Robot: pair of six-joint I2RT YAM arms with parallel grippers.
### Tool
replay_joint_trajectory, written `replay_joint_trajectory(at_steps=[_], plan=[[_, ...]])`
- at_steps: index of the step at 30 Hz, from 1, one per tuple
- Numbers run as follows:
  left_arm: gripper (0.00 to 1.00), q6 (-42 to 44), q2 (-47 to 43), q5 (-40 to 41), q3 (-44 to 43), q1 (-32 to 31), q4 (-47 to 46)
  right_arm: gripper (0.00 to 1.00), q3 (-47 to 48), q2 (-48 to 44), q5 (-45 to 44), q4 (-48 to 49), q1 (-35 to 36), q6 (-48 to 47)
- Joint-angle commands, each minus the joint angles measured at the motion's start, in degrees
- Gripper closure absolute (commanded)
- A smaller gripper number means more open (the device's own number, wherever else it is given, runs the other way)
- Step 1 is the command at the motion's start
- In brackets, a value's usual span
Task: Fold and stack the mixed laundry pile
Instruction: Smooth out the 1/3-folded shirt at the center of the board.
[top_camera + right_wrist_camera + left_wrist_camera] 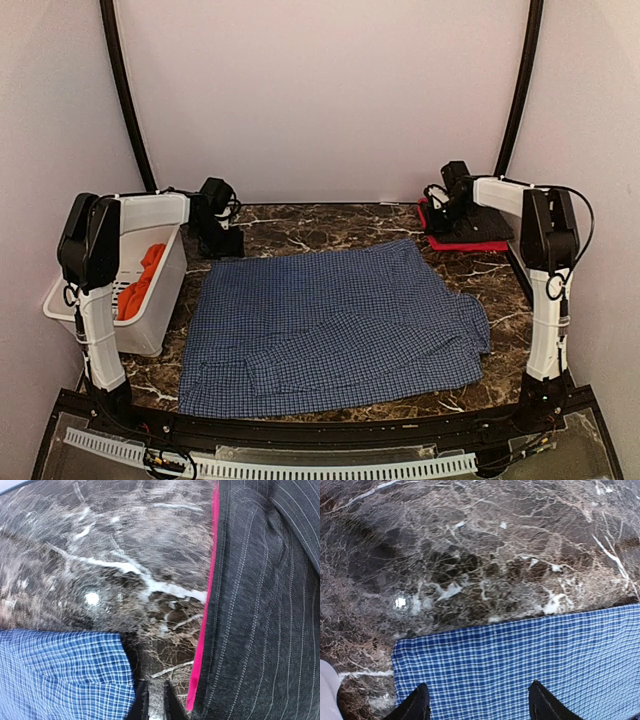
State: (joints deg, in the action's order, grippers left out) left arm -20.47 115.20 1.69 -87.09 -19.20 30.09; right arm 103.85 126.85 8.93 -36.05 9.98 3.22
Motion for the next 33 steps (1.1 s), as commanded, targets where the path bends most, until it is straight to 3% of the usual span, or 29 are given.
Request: replay_joint_trajectory(at_steps=[1,3,5,10,16,20,22,28,33], plan=[[0.34,0.90,-0.28,2.14,-1.63,0.82,3.85,0.81,2.71,0.45,6.79,0.49,-0.32,0.15],[0.35,0.98,-0.32,1.11,-1.63,0.83,4.16,0.69,3.99,1.71,8.80,0.08,-0.24,0.48],[0.36,1.08,-0.37,-0.16,-1.33,0.83,4.30,0.63,4.89,3.03,10.92,-0.20,-0.22,0.99],[0.36,1.26,-0.73,-1.45,-0.12,0.80,3.31,0.61,7.53,6.82,13.62,-1.18,0.46,1.48],[0.36,1.23,-1.08,-1.52,-0.17,0.81,3.26,0.59,9.97,9.46,9.64,-2.82,2.01,1.24],[0.34,1.22,-1.12,-1.52,-0.27,0.75,3.16,0.47,11.36,11.28,5.42,-3.86,3.09,0.47],[0.34,1.22,-1.20,-1.56,-0.26,0.82,3.28,0.56,12.11,12.17,5.07,-4.21,3.52,0.20],[0.34,1.13,-1.40,-1.37,-0.19,0.83,3.55,1.00,13.19,12.81,8.13,-4.31,3.68,0.23],[0.34,1.35,-1.47,-0.89,-0.24,0.83,3.13,1.00,8.23,7.03,4.30,-1.91,2.83,0.63]])
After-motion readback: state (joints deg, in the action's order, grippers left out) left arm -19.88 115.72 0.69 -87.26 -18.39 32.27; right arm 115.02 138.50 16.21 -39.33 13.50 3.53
